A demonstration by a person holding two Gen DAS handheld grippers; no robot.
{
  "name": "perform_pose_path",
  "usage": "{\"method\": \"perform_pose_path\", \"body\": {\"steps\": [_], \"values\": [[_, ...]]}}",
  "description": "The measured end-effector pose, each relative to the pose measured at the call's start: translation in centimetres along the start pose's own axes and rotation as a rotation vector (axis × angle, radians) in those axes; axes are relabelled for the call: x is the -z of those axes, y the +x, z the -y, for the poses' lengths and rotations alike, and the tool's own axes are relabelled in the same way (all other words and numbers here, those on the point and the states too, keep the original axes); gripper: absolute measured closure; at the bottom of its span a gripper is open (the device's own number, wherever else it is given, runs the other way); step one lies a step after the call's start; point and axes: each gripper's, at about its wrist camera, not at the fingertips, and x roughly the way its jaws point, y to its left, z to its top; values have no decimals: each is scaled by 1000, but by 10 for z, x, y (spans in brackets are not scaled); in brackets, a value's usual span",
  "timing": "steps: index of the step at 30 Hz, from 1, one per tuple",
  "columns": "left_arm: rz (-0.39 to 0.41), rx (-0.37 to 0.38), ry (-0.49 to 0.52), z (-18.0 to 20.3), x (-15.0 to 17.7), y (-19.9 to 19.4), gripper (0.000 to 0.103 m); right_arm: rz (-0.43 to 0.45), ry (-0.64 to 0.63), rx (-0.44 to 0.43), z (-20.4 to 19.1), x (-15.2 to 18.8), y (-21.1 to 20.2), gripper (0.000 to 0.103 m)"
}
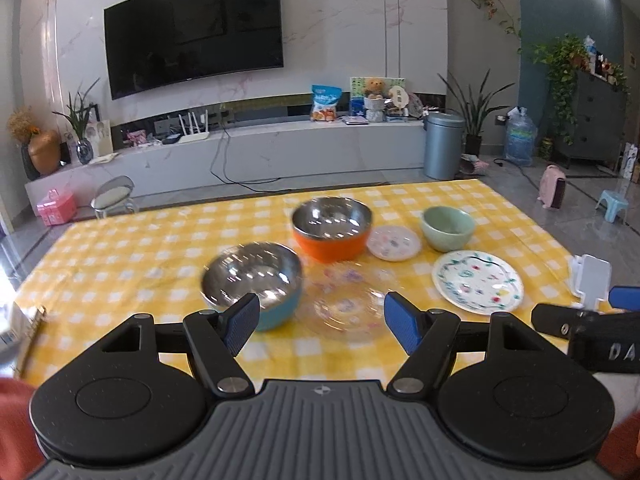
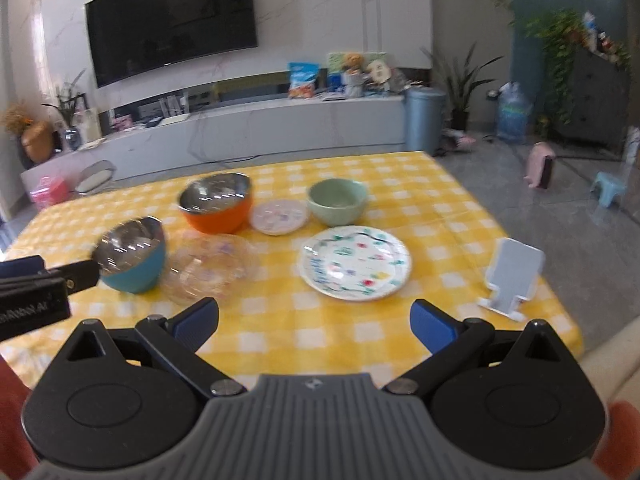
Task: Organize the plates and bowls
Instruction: 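Reach both grippers to the blue steel bowl and close on its rim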
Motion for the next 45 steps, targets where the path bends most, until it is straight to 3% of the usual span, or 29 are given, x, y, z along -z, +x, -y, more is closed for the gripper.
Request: {"method": "perform_pose_path", "body": {"steps": [13,23,33,40,45], "values": [[-103,-138,-143,-81,-42,55,13,-91,11,-139,-59,-68,62,3],[-168,-150,-241,-120,-46,102,12,-151,34,-180,-108,-100,123,3],[-252,-112,-361,-147,-40,147,12,-238,59,-208,-144,-104,179,3],[-280,-80,-431,-158,-32,164,14,-290,101,-208,-148,-96,213,16],[-306,-52,-439,-159,-23,174,26,-325,108,-205,-153,-88,225,29]]}}
